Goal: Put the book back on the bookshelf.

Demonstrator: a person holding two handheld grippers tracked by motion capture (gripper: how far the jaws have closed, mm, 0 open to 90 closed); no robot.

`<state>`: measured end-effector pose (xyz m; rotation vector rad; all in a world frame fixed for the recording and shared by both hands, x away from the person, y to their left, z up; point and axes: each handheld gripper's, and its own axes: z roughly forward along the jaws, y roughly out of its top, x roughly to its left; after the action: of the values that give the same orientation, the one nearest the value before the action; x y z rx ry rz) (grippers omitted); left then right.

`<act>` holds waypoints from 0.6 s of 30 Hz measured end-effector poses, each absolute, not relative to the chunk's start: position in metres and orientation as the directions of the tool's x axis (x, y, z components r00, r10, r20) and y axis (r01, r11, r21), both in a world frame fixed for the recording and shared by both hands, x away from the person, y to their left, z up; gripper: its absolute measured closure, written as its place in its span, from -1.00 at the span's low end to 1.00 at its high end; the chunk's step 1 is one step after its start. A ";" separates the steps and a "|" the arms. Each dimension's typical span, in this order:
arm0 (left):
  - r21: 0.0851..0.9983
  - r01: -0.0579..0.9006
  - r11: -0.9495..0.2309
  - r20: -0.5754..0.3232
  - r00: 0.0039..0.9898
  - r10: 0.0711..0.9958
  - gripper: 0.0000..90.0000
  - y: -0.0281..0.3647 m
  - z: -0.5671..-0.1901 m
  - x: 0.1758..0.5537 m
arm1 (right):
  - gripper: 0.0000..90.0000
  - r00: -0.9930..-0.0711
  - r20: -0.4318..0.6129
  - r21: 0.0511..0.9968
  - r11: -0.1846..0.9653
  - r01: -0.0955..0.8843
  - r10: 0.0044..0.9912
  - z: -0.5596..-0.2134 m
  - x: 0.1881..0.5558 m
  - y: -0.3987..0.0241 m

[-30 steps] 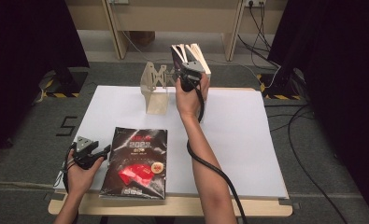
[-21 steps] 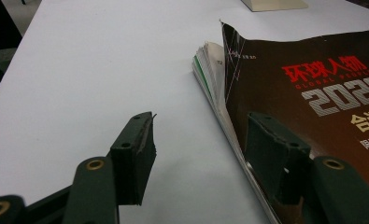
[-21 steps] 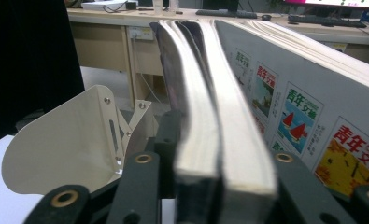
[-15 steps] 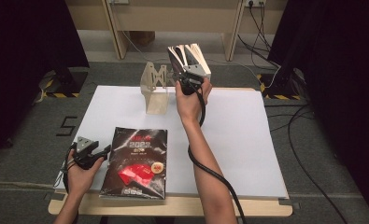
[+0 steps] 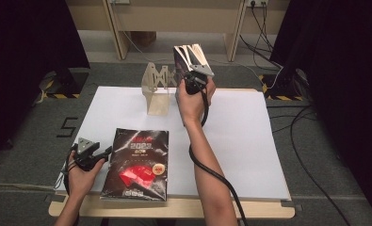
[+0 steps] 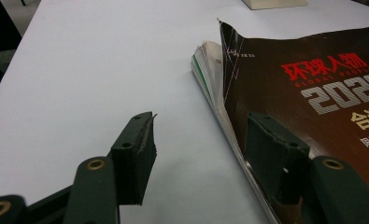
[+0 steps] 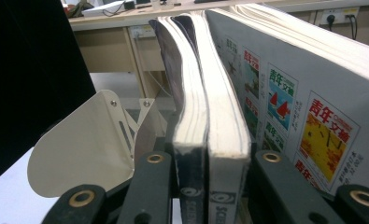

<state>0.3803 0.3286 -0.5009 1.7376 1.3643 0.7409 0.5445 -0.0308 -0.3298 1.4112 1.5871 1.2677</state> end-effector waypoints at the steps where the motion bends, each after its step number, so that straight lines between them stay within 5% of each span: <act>1: 0.855 0.508 -0.109 -0.025 0.250 0.968 -0.07 0.329 -0.501 0.381 | 0.68 -0.202 0.123 0.941 -0.050 0.334 0.972 -0.330 0.544 -0.031; 18: 0.853 0.508 -0.118 -0.017 0.253 0.967 -0.07 0.328 -0.501 0.380 | 0.44 -0.211 0.065 0.953 0.003 0.304 0.975 -0.337 0.535 -0.031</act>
<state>0.3802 0.3281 -0.5008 1.7462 1.3618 0.7443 0.5351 -0.0314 -0.3368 1.3467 1.5910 1.2359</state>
